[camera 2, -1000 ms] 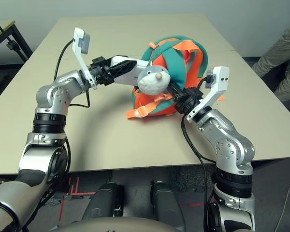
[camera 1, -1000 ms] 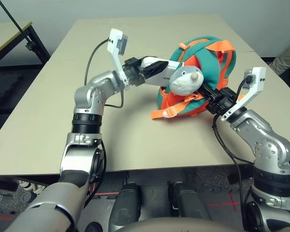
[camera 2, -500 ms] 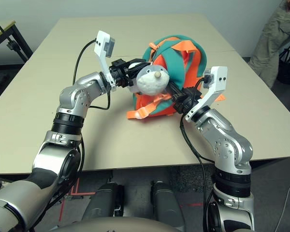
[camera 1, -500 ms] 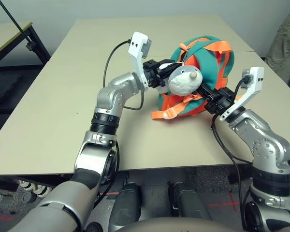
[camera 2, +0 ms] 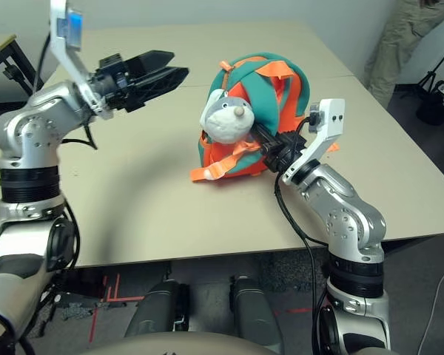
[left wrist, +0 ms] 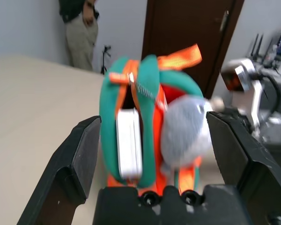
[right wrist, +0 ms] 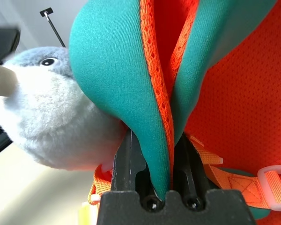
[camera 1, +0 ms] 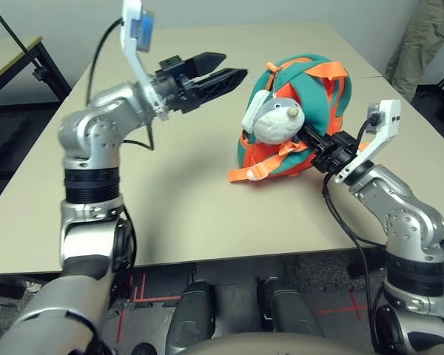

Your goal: Put the pencil case into the backpack and zip it.

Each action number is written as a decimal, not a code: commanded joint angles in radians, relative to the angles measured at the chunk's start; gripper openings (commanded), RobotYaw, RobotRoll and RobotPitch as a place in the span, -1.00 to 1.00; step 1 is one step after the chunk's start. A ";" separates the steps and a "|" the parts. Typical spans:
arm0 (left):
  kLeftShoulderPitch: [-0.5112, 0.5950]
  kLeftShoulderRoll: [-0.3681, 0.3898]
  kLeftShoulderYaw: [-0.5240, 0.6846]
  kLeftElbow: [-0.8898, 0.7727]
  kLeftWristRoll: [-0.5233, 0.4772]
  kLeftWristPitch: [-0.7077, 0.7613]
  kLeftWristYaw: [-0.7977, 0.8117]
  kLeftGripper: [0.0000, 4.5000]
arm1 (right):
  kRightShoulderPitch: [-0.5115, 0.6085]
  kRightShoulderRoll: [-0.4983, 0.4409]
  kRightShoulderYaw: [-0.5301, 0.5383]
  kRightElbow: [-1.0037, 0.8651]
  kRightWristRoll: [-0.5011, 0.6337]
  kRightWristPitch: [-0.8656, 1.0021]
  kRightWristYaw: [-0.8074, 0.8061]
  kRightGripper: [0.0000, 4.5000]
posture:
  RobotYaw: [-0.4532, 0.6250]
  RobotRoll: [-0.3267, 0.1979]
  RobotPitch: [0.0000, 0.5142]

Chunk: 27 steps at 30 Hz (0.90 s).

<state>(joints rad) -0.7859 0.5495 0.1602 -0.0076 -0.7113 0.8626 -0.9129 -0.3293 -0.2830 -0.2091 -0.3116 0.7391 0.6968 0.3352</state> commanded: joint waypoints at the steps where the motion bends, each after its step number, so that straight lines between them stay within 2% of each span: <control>1: 0.063 0.023 -0.002 -0.053 -0.018 0.027 0.003 1.00 | -0.007 -0.006 -0.002 0.002 -0.006 -0.020 0.009 -0.94 | 0.02 0.25 -0.67; 4: 0.098 0.015 -0.012 -0.051 0.008 0.006 0.031 1.00 | -0.009 -0.007 -0.002 0.003 -0.010 -0.021 0.009 -0.94 | 0.01 0.25 -0.68; 7: 0.106 -0.014 -0.004 -0.046 -0.007 0.018 0.068 0.72 | -0.009 -0.008 -0.002 0.002 -0.010 -0.021 0.008 -0.94 | 0.01 0.25 -0.68; 11: 0.139 -0.031 -0.058 -0.035 0.040 -0.015 0.076 0.06 | -0.008 -0.010 -0.003 0.001 -0.011 -0.022 0.009 -0.94 | 0.00 0.25 -0.69; 17: 0.143 -0.120 -0.112 0.032 0.088 -0.095 0.092 -0.98 | -0.009 -0.004 0.003 -0.002 -0.013 -0.023 0.004 -0.94 | -0.01 0.25 -0.70; 27: 0.027 -0.254 -0.160 0.295 0.197 -0.299 0.081 -1.00 | -0.014 -0.007 0.002 -0.006 -0.013 -0.024 0.004 -0.94 | -0.04 0.25 -0.72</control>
<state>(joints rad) -0.7485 0.3055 0.0162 0.2527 -0.5355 0.5870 -0.8233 -0.3332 -0.2912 -0.2067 -0.3101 0.7279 0.6886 0.3393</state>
